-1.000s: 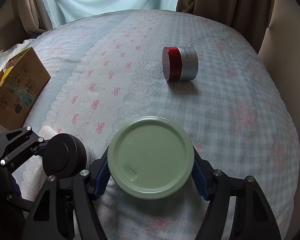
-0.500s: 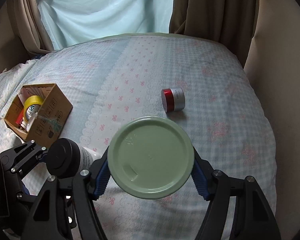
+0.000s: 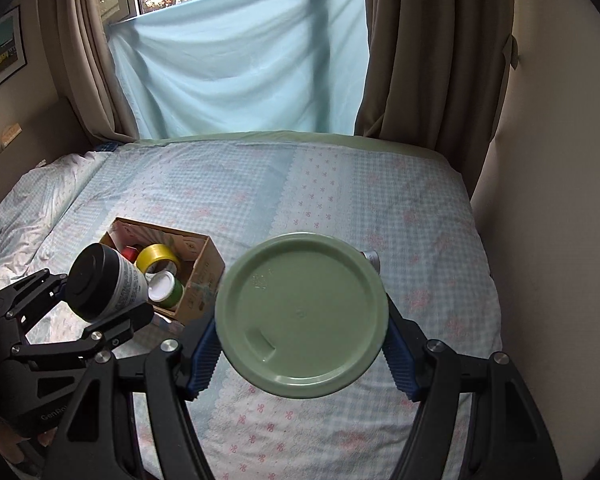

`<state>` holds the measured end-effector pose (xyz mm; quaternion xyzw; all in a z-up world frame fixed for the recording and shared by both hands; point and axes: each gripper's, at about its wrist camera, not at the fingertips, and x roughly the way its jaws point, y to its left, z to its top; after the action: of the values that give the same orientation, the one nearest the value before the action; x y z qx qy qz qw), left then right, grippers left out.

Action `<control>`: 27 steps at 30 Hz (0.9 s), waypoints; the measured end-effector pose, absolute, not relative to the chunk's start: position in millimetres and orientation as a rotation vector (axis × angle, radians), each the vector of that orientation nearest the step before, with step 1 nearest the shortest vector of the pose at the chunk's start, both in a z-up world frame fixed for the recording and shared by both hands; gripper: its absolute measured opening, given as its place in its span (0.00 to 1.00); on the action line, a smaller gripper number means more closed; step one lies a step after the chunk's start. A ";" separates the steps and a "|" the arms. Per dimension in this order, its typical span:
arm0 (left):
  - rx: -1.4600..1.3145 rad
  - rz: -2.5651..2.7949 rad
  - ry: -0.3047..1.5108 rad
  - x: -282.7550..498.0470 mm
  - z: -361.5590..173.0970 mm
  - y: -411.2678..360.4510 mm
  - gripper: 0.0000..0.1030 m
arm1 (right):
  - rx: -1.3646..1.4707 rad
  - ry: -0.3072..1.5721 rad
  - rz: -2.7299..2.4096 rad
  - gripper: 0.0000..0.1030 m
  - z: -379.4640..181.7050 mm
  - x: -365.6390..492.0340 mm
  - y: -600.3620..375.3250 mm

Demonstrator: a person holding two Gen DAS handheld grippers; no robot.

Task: Organize rigid objects
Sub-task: 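Carry both jars over the cardboard box and open both tools to drop them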

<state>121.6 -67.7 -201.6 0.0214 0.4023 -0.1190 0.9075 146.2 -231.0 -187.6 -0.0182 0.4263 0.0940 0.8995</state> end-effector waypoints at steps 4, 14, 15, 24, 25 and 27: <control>0.025 -0.207 0.827 113.2 -177.4 -32.8 0.52 | -0.032 0.891 0.217 0.65 -170.3 137.6 -206.6; -0.030 -0.178 0.856 137.6 -162.0 86.5 0.52 | -0.002 0.920 0.231 0.65 -161.2 145.1 -107.0; -0.031 -0.180 0.862 141.8 -162.9 100.4 0.52 | 0.008 0.924 0.222 0.65 -161.1 148.3 -96.4; 0.037 -0.226 0.924 173.6 -189.2 203.1 0.52 | 0.138 1.021 0.134 0.65 -191.4 179.3 -12.3; 0.040 -0.233 0.935 177.4 -192.9 211.1 0.52 | 0.147 1.034 0.124 0.65 -195.5 181.7 -4.3; 0.047 -0.250 0.957 185.8 -202.9 222.9 0.52 | 0.157 1.057 0.108 0.65 -204.0 186.8 10.1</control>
<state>185.8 222.9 -202.9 0.0226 0.4593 -0.1199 0.8798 186.8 10.1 -204.0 0.0746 0.5035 0.0514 0.8592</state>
